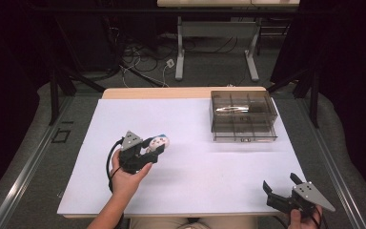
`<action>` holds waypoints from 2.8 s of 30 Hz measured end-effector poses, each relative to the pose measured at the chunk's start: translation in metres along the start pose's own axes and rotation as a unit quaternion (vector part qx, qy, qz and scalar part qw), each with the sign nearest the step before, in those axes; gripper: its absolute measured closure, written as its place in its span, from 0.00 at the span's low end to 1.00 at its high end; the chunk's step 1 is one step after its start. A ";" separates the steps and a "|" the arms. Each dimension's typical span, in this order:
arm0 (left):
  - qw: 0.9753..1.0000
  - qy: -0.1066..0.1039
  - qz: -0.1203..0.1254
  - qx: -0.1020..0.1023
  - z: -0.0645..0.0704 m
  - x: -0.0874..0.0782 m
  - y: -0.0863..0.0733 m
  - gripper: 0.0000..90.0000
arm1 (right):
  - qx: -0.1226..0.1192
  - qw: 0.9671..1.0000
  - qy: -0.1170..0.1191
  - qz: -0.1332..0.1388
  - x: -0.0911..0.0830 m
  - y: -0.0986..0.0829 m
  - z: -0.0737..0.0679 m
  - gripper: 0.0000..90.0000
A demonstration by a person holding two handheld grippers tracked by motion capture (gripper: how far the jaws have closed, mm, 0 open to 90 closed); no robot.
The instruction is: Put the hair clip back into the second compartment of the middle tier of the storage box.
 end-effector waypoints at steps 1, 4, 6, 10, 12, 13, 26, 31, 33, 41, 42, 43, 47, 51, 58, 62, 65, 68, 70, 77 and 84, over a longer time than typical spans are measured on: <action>1.000 -0.001 0.000 0.003 0.002 0.001 0.003 0.51 | -0.001 1.000 -0.001 0.001 0.000 0.000 0.000 0.01; 1.000 -0.009 -0.001 0.008 0.008 0.006 0.012 0.51 | -0.002 1.000 -0.003 0.002 -0.001 0.000 0.001 0.01; 1.000 -0.015 -0.001 0.013 0.012 0.009 0.018 0.51 | 0.002 1.000 -0.002 0.002 -0.001 0.000 0.001 0.01; 0.999 -0.024 -0.001 0.025 0.022 0.017 0.030 0.51 | 0.002 1.000 -0.003 0.003 -0.001 0.000 0.002 0.01; 0.999 -0.030 -0.007 0.035 0.029 0.023 0.038 0.51 | 0.001 1.000 -0.003 0.001 -0.002 0.000 0.002 0.01; 0.999 -0.030 -0.007 0.035 0.029 0.023 0.038 0.51 | 0.001 1.000 -0.003 0.001 -0.002 0.000 0.002 0.01; 0.998 -0.039 -0.014 0.053 0.052 0.053 0.081 0.52 | 0.002 1.000 -0.012 0.006 -0.003 0.001 0.004 0.01; 0.997 -0.052 -0.017 0.054 0.063 0.064 0.092 0.53 | -0.002 1.000 -0.013 0.010 -0.003 0.001 0.003 0.01; 0.997 -0.049 -0.021 0.063 0.068 0.069 0.095 0.53 | -0.002 1.000 -0.015 0.009 -0.003 0.001 0.003 0.01; 0.996 -0.062 -0.023 0.066 0.083 0.085 0.106 0.53 | 0.001 1.000 -0.014 0.014 -0.004 0.002 0.004 0.01; 0.996 -0.064 -0.021 0.065 0.085 0.086 0.108 0.53 | 0.001 1.000 -0.014 0.014 -0.004 0.002 0.004 0.01; 0.995 -0.069 -0.018 0.069 0.089 0.088 0.112 0.53 | 0.002 1.000 -0.014 0.014 -0.004 0.002 0.004 0.01; 0.995 -0.065 -0.018 0.076 0.095 0.092 0.116 0.53 | 0.001 1.000 -0.015 0.011 -0.003 0.002 0.004 0.01; 0.994 -0.059 -0.026 0.086 0.104 0.100 0.120 0.53 | -0.001 1.000 -0.015 0.008 -0.004 0.002 0.003 0.01; 0.994 -0.064 -0.031 0.089 0.110 0.113 0.127 0.53 | 0.005 1.000 -0.014 0.017 -0.005 0.002 0.006 0.01; 0.995 -0.065 -0.028 0.076 0.108 0.120 0.131 0.53 | 0.009 1.000 -0.013 0.019 -0.006 0.003 0.007 0.01; 0.995 -0.065 -0.026 0.074 0.107 0.123 0.132 0.53 | 0.004 1.000 -0.012 0.020 -0.006 0.003 0.006 0.01; 0.995 -0.069 -0.027 0.074 0.108 0.129 0.131 0.53 | -0.002 1.000 -0.008 0.016 -0.006 0.003 0.003 0.01; 0.994 -0.071 -0.038 0.070 0.110 0.134 0.129 0.52 | 0.000 1.000 -0.008 0.018 -0.005 0.004 0.002 0.01; 0.993 -0.068 -0.046 0.085 0.120 0.153 0.130 0.52 | -0.001 1.000 -0.007 0.019 -0.004 0.004 0.003 0.01; 0.992 -0.065 -0.060 0.091 0.126 0.168 0.126 0.52 | -0.001 1.000 -0.005 0.018 -0.004 0.003 0.004 0.01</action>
Point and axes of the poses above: each handheld gripper's, and its own axes: x roughly forward along the jaws, y roughly out of its top, z roughly to its right, the point moved 3 cm from there along x, roughly forward along the jaws, and after that the axes turned 10 degrees about -z, right-handed, at the moved point
